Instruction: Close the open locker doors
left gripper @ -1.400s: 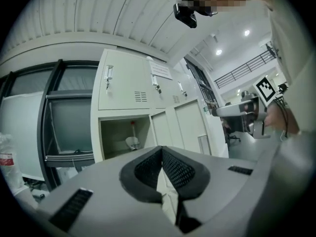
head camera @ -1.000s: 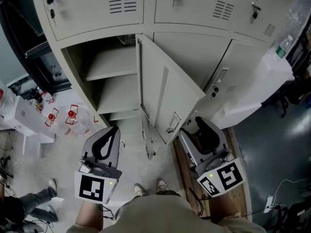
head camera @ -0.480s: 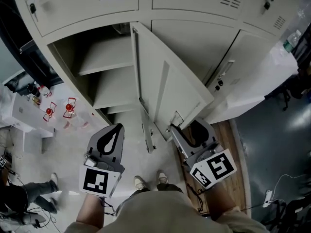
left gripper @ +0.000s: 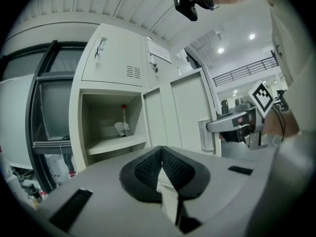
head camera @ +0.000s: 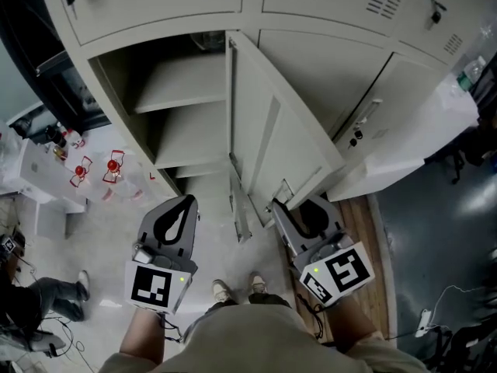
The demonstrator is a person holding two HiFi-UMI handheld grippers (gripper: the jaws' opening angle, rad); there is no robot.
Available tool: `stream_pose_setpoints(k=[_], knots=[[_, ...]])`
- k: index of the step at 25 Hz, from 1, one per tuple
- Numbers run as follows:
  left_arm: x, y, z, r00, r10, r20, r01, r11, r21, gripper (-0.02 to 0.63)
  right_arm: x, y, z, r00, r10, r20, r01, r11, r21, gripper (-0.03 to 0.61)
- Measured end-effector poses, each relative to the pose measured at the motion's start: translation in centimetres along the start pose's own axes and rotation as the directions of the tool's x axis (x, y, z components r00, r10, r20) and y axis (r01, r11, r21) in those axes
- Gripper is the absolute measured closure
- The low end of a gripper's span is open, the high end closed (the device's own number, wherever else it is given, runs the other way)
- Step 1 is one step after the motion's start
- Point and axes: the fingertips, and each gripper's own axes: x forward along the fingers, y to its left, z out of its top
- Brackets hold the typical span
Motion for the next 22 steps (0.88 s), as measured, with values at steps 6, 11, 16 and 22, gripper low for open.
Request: stream_pose_setpoints(k=[6,11,16,22], knots=[[-2.6,2.1,-0.1,0.998,0.061,0.007,-0.061,0.998,-0.003,0.607,1.4,4.3,0.3,0.992,0.122,-0.028,-0.123,0.991,-0.041,0.417],[-5.0,4.2,-0.8,0.992,0.124,-0.003,-0.124,0.992,-0.015,0.607,3.6,7.7,0.5,0.977,0.211,-0.033,-0.213,0.975,-0.062,0.396],[-7.4,7.1,-1.5,0.981,0.195,-0.012,-0.196,0.980,-0.024,0.607,6.4,11.1,0.7,0.953,0.301,-0.045,-0.304,0.947,-0.103,0.388],[-10.1,11.8,-2.4,0.952,0.307,-0.023,-0.307,0.951,-0.027,0.607,10.7,14.0,1.3,0.916,0.401,-0.030,-0.401,0.908,-0.118,0.388]])
